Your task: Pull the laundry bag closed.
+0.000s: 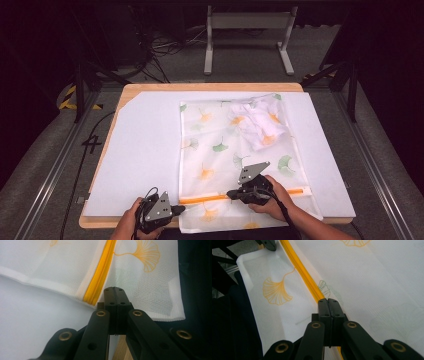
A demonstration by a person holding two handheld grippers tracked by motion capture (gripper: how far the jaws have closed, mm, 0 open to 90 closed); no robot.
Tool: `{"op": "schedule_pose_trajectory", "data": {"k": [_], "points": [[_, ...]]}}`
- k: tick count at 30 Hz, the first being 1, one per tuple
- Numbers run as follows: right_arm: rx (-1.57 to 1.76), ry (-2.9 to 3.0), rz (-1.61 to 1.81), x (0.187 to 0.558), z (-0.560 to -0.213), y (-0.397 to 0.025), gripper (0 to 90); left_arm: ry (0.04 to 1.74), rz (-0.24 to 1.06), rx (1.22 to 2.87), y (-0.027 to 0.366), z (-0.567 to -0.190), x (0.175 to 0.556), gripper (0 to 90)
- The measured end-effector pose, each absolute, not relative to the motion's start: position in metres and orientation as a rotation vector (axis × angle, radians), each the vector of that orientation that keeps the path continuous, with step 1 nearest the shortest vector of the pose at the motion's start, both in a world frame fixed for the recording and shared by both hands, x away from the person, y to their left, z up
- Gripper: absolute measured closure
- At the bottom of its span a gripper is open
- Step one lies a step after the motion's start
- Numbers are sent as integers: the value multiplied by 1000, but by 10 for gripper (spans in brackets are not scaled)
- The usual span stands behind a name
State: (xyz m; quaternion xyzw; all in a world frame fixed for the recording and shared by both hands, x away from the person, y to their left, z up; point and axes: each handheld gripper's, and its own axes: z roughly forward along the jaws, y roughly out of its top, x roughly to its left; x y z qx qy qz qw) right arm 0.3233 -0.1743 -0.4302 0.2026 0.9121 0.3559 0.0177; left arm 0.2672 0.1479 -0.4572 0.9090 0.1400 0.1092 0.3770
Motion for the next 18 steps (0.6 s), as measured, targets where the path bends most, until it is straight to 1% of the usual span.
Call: {"op": "schedule_pose_trajectory", "data": {"k": [18], "points": [[671, 2817, 1100, 321, -430, -196, 900, 358, 280, 2324, 148, -457, 267, 900]]}}
